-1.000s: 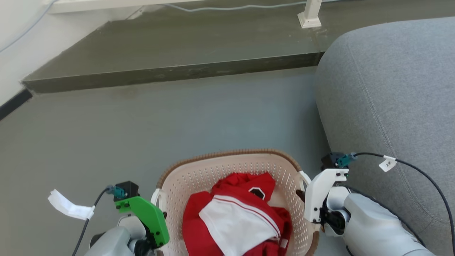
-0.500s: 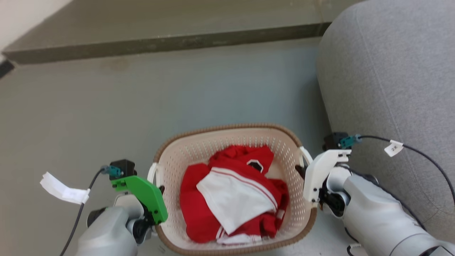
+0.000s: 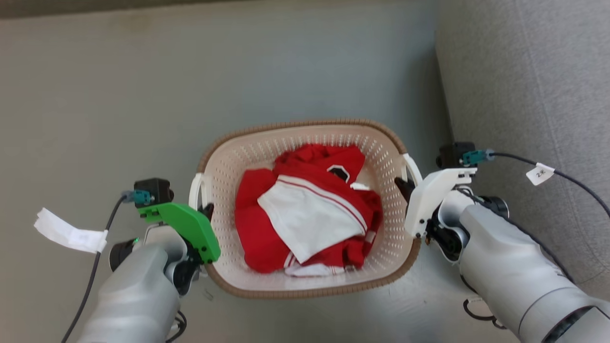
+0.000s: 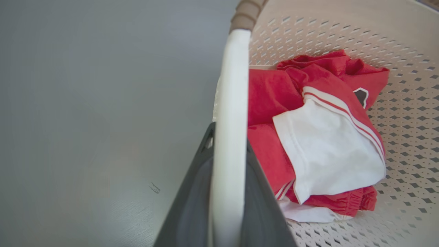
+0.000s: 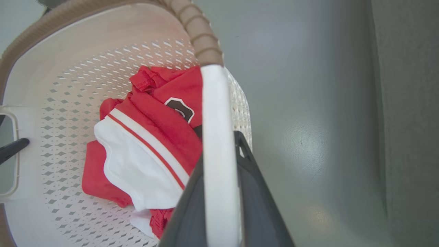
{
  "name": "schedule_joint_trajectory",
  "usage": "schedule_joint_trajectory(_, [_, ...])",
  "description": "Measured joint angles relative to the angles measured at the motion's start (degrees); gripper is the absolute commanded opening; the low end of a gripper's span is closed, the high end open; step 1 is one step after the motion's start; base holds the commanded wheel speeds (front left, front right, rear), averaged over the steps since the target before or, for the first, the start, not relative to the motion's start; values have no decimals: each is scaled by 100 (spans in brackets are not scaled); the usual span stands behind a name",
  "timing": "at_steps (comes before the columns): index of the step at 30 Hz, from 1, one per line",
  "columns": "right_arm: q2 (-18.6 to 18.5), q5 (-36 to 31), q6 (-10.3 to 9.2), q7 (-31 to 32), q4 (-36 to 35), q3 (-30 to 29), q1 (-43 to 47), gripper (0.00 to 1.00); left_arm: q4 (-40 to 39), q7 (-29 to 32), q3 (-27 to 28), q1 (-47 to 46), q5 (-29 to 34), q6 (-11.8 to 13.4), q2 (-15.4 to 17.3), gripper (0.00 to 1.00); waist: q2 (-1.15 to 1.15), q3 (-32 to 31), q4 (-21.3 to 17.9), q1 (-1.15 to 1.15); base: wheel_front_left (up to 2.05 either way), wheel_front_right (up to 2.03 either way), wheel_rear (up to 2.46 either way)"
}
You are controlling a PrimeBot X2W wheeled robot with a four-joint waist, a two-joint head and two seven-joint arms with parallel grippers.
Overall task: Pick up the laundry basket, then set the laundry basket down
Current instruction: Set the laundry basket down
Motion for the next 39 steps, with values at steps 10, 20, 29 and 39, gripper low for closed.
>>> schedule_joint_trajectory(10, [-41,-73,1,-459,-47,14,-366,0,-43,-414,11,-410,118,-1,34,0,0,732,17,1,0,0,0])
schedule_joint_trajectory(20, [-40,-73,7,-881,-97,-8,-644,0,-53,-765,91,-789,157,-3,76,0,0,1450,23,1,0,0,0])
schedule_joint_trajectory(29, [-40,-71,7,-1020,-97,-7,-938,0,-36,-889,86,-1116,259,-3,105,0,0,2167,33,1,0,0,0])
schedule_joint_trajectory(39, [-37,-24,5,-1161,-94,-36,-1078,0,-10,-987,30,-1338,310,-3,118,0,0,2698,56,0,0,0,0])
